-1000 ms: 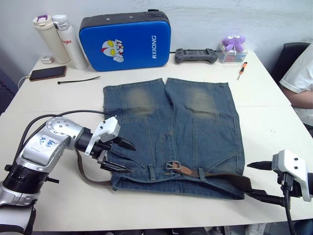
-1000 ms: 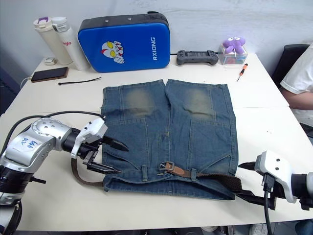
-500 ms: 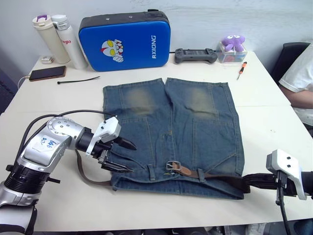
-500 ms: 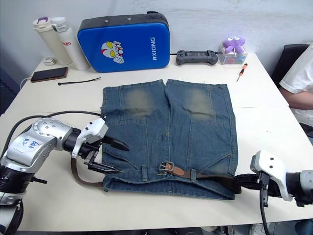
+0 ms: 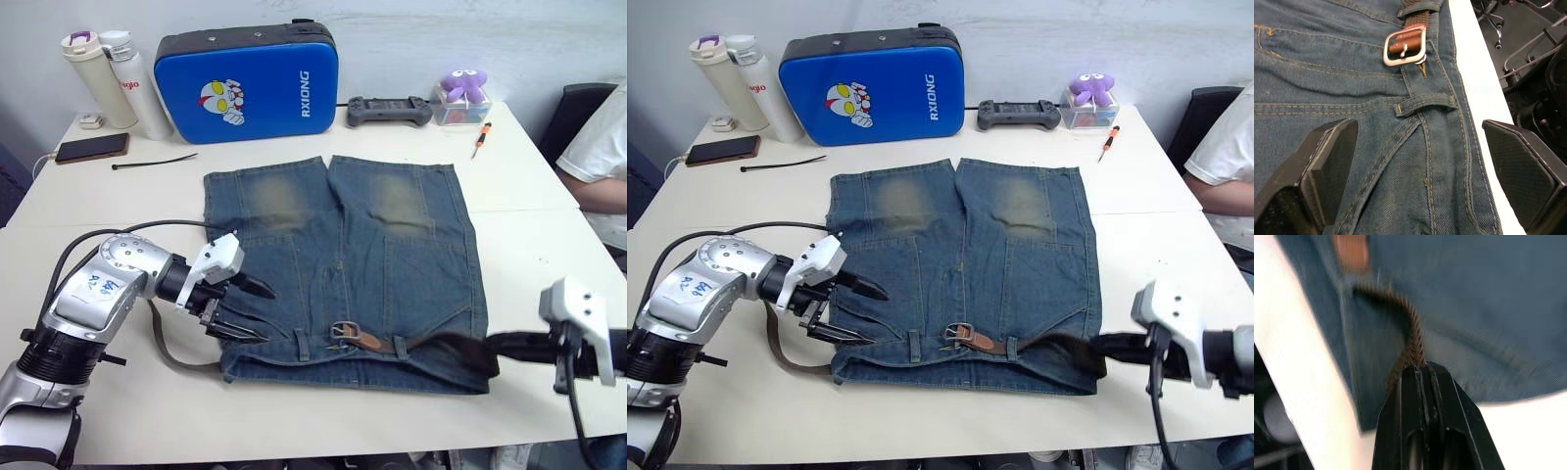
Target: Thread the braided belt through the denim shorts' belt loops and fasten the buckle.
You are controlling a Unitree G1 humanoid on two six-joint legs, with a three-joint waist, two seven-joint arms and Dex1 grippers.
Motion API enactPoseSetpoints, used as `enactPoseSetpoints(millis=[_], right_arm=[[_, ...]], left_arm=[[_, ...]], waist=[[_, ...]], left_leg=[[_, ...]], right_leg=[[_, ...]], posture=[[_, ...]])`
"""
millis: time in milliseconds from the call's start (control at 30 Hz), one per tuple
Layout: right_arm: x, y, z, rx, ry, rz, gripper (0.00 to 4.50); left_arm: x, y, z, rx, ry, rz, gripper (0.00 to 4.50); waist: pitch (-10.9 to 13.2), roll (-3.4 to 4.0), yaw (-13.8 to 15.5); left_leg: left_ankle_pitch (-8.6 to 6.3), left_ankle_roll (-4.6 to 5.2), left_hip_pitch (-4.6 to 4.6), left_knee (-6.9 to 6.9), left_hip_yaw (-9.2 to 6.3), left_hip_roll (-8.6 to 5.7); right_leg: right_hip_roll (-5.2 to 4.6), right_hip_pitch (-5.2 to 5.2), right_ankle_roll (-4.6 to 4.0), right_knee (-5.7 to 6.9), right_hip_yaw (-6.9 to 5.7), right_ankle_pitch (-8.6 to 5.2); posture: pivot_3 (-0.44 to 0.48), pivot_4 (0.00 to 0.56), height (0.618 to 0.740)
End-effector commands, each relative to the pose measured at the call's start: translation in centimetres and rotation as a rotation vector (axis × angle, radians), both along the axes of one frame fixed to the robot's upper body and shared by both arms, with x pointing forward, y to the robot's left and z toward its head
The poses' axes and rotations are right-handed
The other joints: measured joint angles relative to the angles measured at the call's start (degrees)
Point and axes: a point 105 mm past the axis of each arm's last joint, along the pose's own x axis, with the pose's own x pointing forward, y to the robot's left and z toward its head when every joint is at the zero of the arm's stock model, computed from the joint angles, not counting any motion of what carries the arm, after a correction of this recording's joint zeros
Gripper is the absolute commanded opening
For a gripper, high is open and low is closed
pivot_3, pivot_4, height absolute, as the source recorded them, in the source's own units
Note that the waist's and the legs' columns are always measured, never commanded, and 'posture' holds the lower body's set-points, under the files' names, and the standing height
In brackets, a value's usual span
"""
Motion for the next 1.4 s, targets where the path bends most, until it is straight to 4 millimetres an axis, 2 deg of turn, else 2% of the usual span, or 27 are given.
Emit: enactPoseSetpoints(millis=[33,167,267,367,500,600,700,767,867,933,1000,1100,1200,1267,1400], right_arm=[[-0.5,2.6,3.5,0.076,0.036,0.084,1.34],[-1.0,4.4,5.1,0.103,0.101,0.158,2.93],[-0.8,5.3,5.6,0.092,0.109,0.193,4.41],[-0.7,6.5,5.6,0.088,0.112,0.248,4.41],[-1.5,8.6,5.3,0.092,0.132,0.378,4.41],[-1.2,10.2,5.8,0.130,0.099,0.452,4.41],[-1.3,10.9,5.8,0.103,0.088,0.515,4.41],[-0.8,11.7,6.1,0.153,0.043,0.569,4.41],[-0.4,11.6,6.1,0.146,0.078,0.657,4.41],[0.2,11.5,6.7,0.142,0.060,0.699,4.41],[1.3,11.6,7.1,0.117,0.014,0.711,4.41],[2.3,12.1,7.4,0.099,-0.034,0.728,4.41],[2.4,12.7,7.7,0.133,-0.037,0.736,4.41],[2.6,13.1,7.9,0.144,-0.052,0.734,4.41],[3.1,14.7,8.6,0.137,-0.071,0.714,4.41]], left_arm=[[-0.8,0.9,2.3,-0.047,0.004,0.024,4.50],[-1.3,1.8,3.2,-0.064,0.023,0.082,4.50],[-1.8,2.5,3.8,-0.079,0.040,0.133,4.50],[-2.0,3.4,4.5,-0.106,0.047,0.204,4.50],[-2.5,5.5,5.0,-0.157,0.097,0.344,4.50],[-3.9,7.7,5.2,-0.198,0.159,0.483,4.50],[-5.4,9.7,5.0,-0.264,0.228,0.644,4.50],[-6.1,12.3,4.5,-0.301,0.226,0.852,4.50],[-7.1,15.6,3.0,-0.262,0.196,1.145,4.50],[-7.7,16.5,2.1,-0.239,0.206,1.262,4.50],[-7.9,16.6,1.9,-0.265,0.201,1.321,4.50],[-7.7,17.0,1.5,-0.245,0.162,1.420,4.50],[-7.1,18.9,0.4,-0.201,0.138,1.599,4.50],[-6.3,20.4,-1.1,-0.162,0.153,1.761,4.50],[-3.1,20.1,-1.5,-0.231,0.160,1.869,4.50]], waist=[[0.00,0.00,0.11],[0.02,0.02,0.24],[0.02,0.02,0.31],[0.03,0.03,0.24],[0.06,0.08,0.00],[0.07,0.10,-1.04],[0.09,0.10,-1.27],[0.07,0.08,-1.20],[0.09,0.07,-1.21],[0.09,0.07,-1.14],[0.09,0.05,-0.98],[0.04,-0.04,-0.68],[0.04,-0.04,-0.66],[0.03,-0.01,-0.65],[0.04,-0.19,-0.21]], left_leg=[[0.00,0.00,0.00,-0.01,-0.01,0.01],[-0.01,0.01,-0.07,-0.12,-0.05,0.03],[-0.03,0.06,-0.11,-0.16,-0.04,0.02],[-0.05,0.10,-0.16,-0.16,-0.04,0.02],[-0.05,0.09,-0.16,-0.30,-0.03,0.02],[-0.04,0.07,-0.15,-0.42,-0.02,0.03],[-0.04,0.07,-0.17,-0.46,-0.01,0.03],[-0.04,0.07,-0.17,-0.46,-0.02,0.03],[-0.05,0.09,-0.14,-0.46,0.00,0.02],[-0.05,0.09,-0.14,-0.45,0.00,0.02],[-0.05,0.09,-0.12,-0.44,-0.01,0.02],[-0.07,0.05,-0.11,-0.44,-0.04,0.02],[-0.11,-0.02,-0.12,-0.47,-0.03,0.02],[-0.10,-0.04,-0.12,-0.49,-0.03,0.02],[-0.07,-0.10,-0.12,-0.35,-0.03,0.01]], right_leg=[[0.00,-0.01,0.00,-0.01,-0.01,0.00],[-0.02,-0.05,0.00,-0.18,-0.06,0.00],[-0.06,-0.05,0.00,-0.27,-0.06,0.00],[-0.08,-0.07,0.00,-0.33,-0.07,0.00],[-0.08,-0.15,-0.01,-0.36,-0.07,0.00],[-0.06,-0.20,-0.02,-0.40,-0.05,-0.01],[-0.07,-0.23,-0.02,-0.44,-0.04,-0.01],[-0.08,-0.23,-0.02,-0.47,-0.06,-0.01],[-0.10,-0.17,-0.02,-0.50,-0.05,-0.01],[-0.10,-0.17,-0.02,-0.51,-0.05,-0.01],[-0.11,-0.14,-0.02,-0.50,-0.08,-0.01],[-0.11,-0.13,-0.02,-0.50,-0.11,-0.01],[-0.11,-0.16,-0.02,-0.51,-0.10,-0.01],[-0.09,-0.19,-0.02,-0.49,-0.10,-0.01],[-0.05,-0.22,-0.02,-0.30,-0.11,-0.01]], posture=[[0.000,0.150,0.740],[0.000,0.150,0.740],[0.000,0.150,0.740],[0.000,0.150,0.740],[0.000,0.150,0.740],[0.000,0.150,0.740],[0.000,0.150,0.740],[0.000,0.150,0.740],[0.000,0.150,0.740],[0.000,0.150,0.740],[0.000,0.150,0.740],[0.000,0.150,0.740],[0.000,0.150,0.740],[0.000,0.150,0.740],[0.000,0.150,0.740]])
